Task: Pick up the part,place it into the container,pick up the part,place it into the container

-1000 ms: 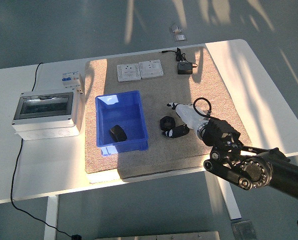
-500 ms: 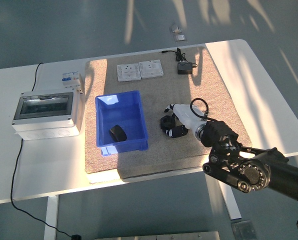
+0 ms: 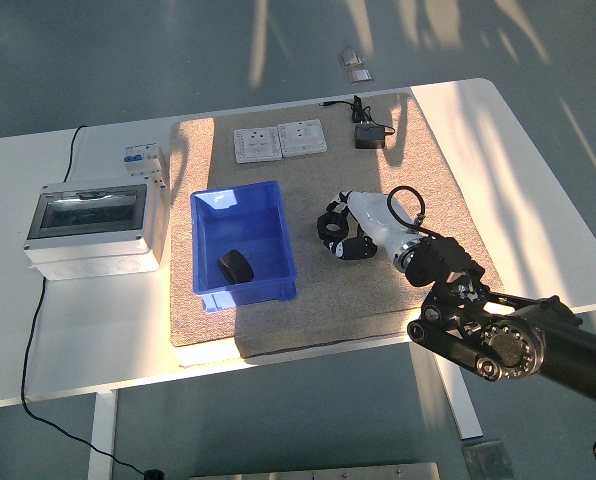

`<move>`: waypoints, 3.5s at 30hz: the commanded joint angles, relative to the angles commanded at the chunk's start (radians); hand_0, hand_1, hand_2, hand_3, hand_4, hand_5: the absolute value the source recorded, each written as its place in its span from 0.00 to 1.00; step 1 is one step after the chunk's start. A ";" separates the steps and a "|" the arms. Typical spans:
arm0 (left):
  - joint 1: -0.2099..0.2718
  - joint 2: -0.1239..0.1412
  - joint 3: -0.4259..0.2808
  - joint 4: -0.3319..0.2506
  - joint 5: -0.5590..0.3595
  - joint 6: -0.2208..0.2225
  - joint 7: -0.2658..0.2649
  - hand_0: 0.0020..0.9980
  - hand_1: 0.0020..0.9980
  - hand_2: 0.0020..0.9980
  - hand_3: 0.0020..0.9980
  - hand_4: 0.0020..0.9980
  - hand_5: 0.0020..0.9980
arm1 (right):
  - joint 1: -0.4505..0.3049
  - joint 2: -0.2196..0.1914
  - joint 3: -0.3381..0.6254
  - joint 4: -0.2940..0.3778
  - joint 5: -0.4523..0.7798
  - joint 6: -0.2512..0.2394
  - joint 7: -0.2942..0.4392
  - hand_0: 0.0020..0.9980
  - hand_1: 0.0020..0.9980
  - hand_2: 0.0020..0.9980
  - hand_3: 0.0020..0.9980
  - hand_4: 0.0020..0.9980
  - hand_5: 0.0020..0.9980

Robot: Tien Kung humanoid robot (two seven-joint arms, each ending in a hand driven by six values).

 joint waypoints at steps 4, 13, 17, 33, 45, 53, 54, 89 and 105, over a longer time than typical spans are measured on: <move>0.000 0.001 -0.001 0.000 0.001 0.000 0.000 0.68 0.66 0.66 0.74 0.77 0.83 | 0.011 -0.001 0.024 0.038 0.025 -0.059 0.074 0.74 0.33 0.39 0.54 0.33 0.00; -0.004 0.003 -0.002 0.000 0.001 0.001 0.001 0.68 0.66 0.66 0.74 0.77 0.82 | 0.083 0.020 -0.071 0.117 0.041 -0.001 0.258 0.73 0.33 0.39 0.54 0.33 0.00; -0.006 0.004 -0.002 0.000 0.000 0.002 -0.001 0.68 0.66 0.66 0.74 0.77 0.83 | 0.095 0.033 -0.097 0.094 0.033 0.036 0.264 0.74 0.38 0.44 0.55 0.34 0.00; -0.005 0.006 0.004 0.000 -0.009 0.005 -0.002 0.68 0.66 0.66 0.74 0.77 0.83 | 0.096 0.040 -0.087 0.092 -0.070 0.197 0.245 1.00 0.91 0.88 0.80 0.42 0.00; -0.002 0.005 0.006 0.000 -0.013 0.007 -0.005 0.68 0.66 0.66 0.73 0.77 0.82 | 0.040 0.014 -0.025 0.086 0.037 0.083 0.333 1.00 0.86 0.84 0.77 0.44 0.00; 0.009 -0.005 0.022 0.000 -0.043 0.011 -0.011 0.68 0.66 0.66 0.73 0.77 0.82 | -0.131 -0.077 0.179 0.169 0.262 -0.090 0.489 0.92 0.80 0.80 0.71 0.50 0.00; 0.010 -0.006 0.022 0.000 -0.044 0.011 -0.012 0.68 0.66 0.66 0.73 0.77 0.82 | -0.151 -0.087 0.202 0.179 0.287 -0.103 0.507 0.92 0.80 0.80 0.71 0.50 0.00; 0.024 -0.015 -0.025 0.000 -0.016 -0.029 -0.024 0.68 0.66 0.66 0.74 0.77 0.82 | -0.569 -0.136 0.672 0.301 0.854 -0.146 0.784 0.72 0.50 0.66 0.65 0.58 0.19; 0.023 -0.015 0.005 0.000 -0.043 -0.017 -0.026 0.68 0.67 0.67 0.74 0.78 0.84 | -0.571 -0.136 0.681 0.295 0.835 -0.155 0.789 0.71 0.49 0.66 0.65 0.58 0.23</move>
